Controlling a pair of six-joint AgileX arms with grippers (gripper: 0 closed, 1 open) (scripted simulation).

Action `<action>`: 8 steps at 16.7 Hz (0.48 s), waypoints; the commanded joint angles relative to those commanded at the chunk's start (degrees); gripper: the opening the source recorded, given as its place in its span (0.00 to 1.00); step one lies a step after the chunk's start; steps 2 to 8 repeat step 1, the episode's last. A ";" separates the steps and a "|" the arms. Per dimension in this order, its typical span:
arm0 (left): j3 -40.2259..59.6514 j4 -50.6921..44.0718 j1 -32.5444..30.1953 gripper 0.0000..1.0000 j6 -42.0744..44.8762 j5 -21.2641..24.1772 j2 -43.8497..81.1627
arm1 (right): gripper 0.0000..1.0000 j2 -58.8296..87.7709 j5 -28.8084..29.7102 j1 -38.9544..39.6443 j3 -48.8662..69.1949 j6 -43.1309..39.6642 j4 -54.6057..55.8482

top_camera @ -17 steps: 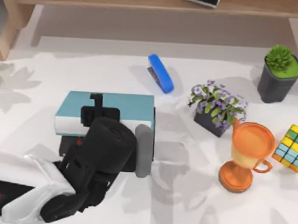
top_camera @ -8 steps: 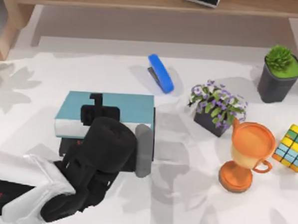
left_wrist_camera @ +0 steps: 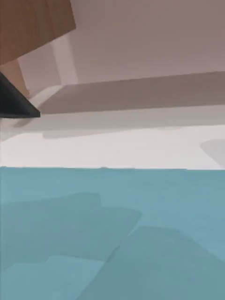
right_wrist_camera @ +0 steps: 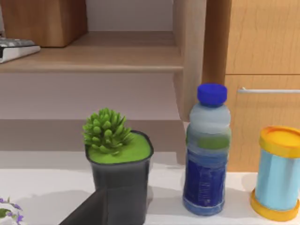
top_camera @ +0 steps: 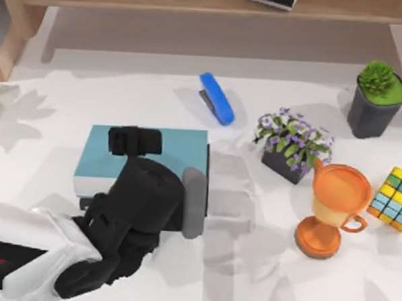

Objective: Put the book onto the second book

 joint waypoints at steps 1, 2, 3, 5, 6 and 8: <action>0.00 0.00 0.00 1.00 0.00 0.00 0.00 | 1.00 0.00 0.00 0.00 0.00 0.00 0.00; 0.00 0.00 0.00 1.00 0.00 0.00 0.00 | 1.00 0.00 0.00 0.00 0.00 0.00 0.00; 0.00 0.00 0.00 1.00 0.00 0.00 0.00 | 1.00 0.00 0.00 0.00 0.00 0.00 0.00; 0.00 0.00 0.00 1.00 0.00 0.00 0.00 | 1.00 0.00 0.00 0.00 0.00 0.00 0.00; 0.00 0.00 0.00 1.00 0.00 0.00 0.00 | 1.00 0.00 0.00 0.00 0.00 0.00 0.00; 0.00 0.00 0.00 1.00 0.00 0.00 0.00 | 1.00 0.00 0.00 0.00 0.00 0.00 0.00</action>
